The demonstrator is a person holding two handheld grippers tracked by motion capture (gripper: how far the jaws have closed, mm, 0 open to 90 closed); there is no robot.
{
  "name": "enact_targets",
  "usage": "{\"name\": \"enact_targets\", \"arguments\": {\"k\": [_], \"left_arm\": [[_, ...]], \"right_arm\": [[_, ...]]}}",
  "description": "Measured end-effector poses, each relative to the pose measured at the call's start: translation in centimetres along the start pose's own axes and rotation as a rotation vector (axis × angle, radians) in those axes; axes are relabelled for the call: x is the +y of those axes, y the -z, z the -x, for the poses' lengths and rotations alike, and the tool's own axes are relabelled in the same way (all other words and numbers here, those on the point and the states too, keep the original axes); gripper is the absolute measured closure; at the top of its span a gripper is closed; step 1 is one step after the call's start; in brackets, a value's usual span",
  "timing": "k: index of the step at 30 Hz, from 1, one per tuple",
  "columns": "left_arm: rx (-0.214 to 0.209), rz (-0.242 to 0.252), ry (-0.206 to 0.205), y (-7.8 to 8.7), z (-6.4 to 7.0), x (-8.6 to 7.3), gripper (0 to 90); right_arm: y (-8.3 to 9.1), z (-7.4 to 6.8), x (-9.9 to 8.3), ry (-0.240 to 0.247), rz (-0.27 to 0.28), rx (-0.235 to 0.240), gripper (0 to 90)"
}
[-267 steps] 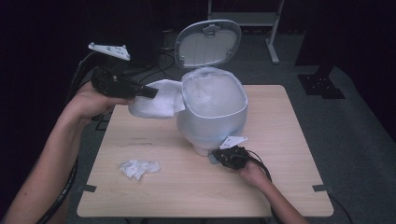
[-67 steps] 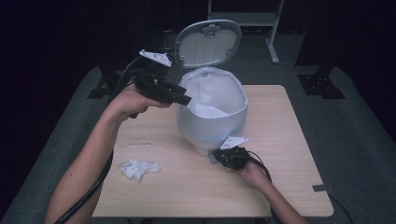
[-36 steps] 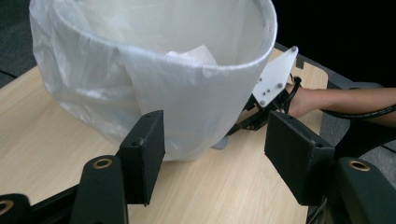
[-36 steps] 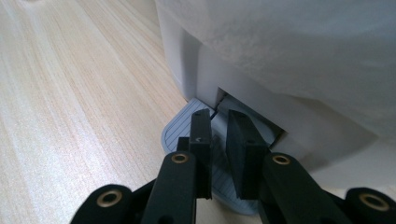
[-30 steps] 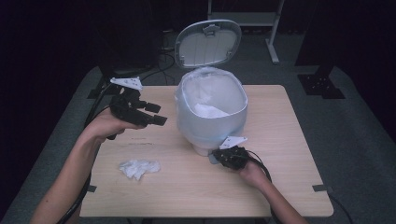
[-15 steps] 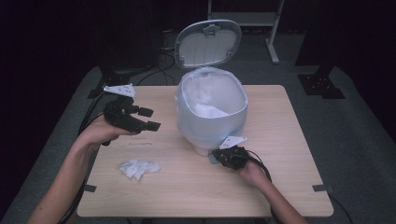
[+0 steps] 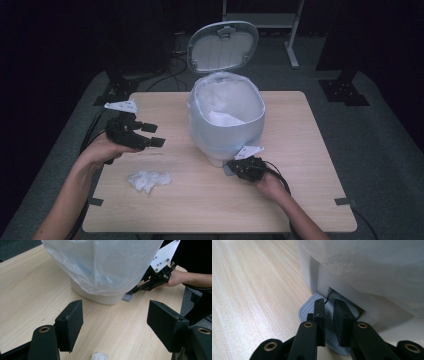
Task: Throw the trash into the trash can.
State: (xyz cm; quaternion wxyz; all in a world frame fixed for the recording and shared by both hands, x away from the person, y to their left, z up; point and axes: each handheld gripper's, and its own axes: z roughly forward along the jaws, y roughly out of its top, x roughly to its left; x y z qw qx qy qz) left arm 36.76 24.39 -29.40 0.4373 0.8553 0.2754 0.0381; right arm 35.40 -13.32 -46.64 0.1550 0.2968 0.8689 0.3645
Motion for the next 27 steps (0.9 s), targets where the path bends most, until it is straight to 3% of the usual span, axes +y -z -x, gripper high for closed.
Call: {"name": "enact_targets", "arguments": {"k": [27], "left_arm": [[0.063,-0.025,0.020,-0.8,-0.9,-5.1,25.6]], "right_arm": [[0.0,0.0,0.2,0.006,-0.015,-0.004,79.7]]}}
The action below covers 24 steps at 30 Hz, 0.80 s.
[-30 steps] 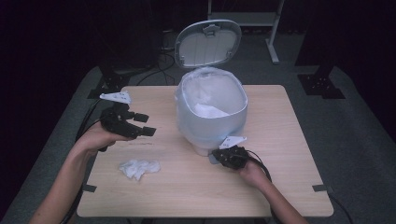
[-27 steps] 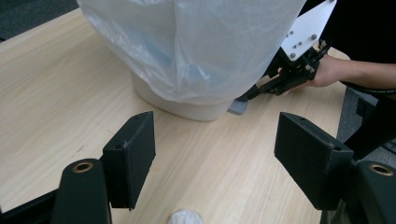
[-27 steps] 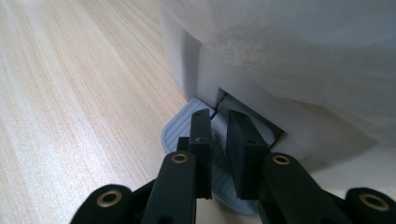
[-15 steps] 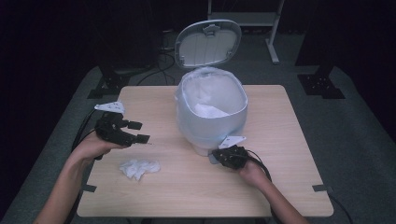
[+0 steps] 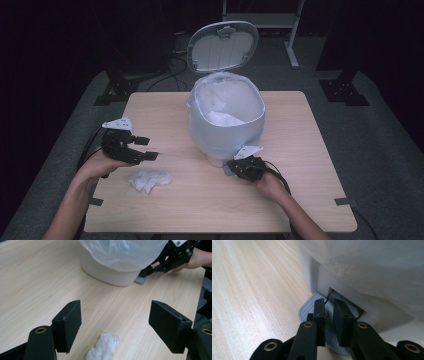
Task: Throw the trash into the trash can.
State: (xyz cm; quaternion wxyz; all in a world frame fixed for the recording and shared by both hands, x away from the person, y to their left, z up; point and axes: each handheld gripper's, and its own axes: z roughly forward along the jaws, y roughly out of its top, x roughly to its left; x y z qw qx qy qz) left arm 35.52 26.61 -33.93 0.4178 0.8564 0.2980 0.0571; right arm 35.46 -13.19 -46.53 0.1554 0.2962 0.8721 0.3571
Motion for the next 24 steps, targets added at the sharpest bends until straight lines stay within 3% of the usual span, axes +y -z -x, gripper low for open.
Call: {"name": "enact_targets", "arguments": {"k": [24], "left_arm": [[0.038,-0.019,0.042,-0.9,-0.6,-4.1,18.3]], "right_arm": [[0.0,0.0,0.0,-0.003,0.002,-0.002,79.6]]}}
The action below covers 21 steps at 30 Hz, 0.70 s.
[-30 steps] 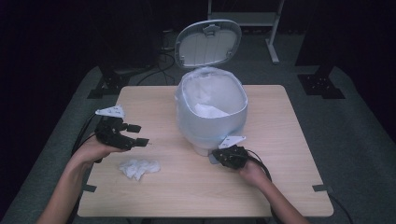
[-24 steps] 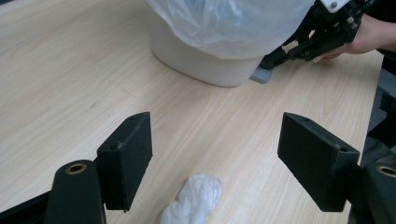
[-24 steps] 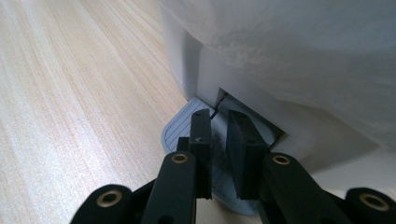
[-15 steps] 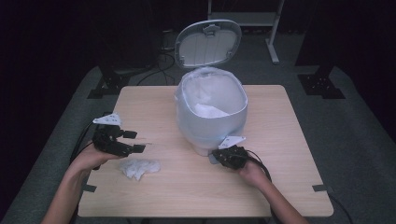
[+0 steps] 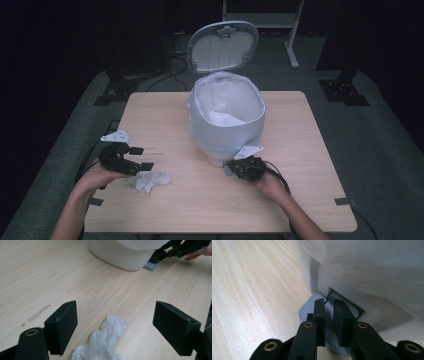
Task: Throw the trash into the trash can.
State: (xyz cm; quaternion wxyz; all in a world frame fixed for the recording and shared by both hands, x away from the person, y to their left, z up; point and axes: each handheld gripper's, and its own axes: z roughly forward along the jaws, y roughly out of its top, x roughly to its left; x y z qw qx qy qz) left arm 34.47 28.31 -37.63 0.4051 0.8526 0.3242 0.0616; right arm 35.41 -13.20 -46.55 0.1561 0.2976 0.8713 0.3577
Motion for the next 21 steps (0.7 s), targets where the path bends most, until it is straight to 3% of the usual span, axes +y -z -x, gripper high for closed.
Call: {"name": "enact_targets", "arguments": {"k": [21], "left_arm": [[0.037,-0.037,-0.004,-1.3,-0.1,-2.4,18.3]], "right_arm": [[0.0,0.0,0.0,-0.001,0.001,-0.001,79.6]]}}
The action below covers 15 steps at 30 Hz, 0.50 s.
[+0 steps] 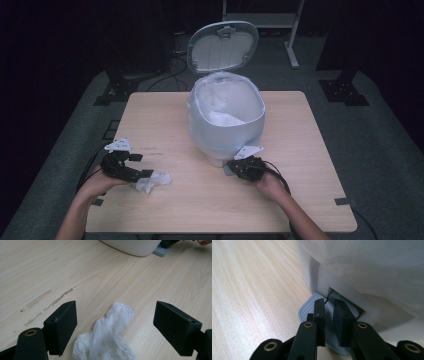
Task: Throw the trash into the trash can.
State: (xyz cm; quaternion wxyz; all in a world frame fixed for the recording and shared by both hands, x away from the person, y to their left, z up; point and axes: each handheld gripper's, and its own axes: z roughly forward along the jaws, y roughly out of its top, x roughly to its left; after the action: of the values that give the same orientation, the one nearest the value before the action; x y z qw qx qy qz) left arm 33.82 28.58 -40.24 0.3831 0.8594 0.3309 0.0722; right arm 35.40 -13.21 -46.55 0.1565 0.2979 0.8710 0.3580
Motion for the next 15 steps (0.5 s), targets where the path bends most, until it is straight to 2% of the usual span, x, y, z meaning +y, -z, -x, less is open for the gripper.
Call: {"name": "enact_targets", "arguments": {"k": [15], "left_arm": [[0.012,-0.017,0.008,-1.1,-0.1,-1.5,18.4]], "right_arm": [[0.0,0.0,0.0,0.003,-0.001,-0.001,79.6]]}}
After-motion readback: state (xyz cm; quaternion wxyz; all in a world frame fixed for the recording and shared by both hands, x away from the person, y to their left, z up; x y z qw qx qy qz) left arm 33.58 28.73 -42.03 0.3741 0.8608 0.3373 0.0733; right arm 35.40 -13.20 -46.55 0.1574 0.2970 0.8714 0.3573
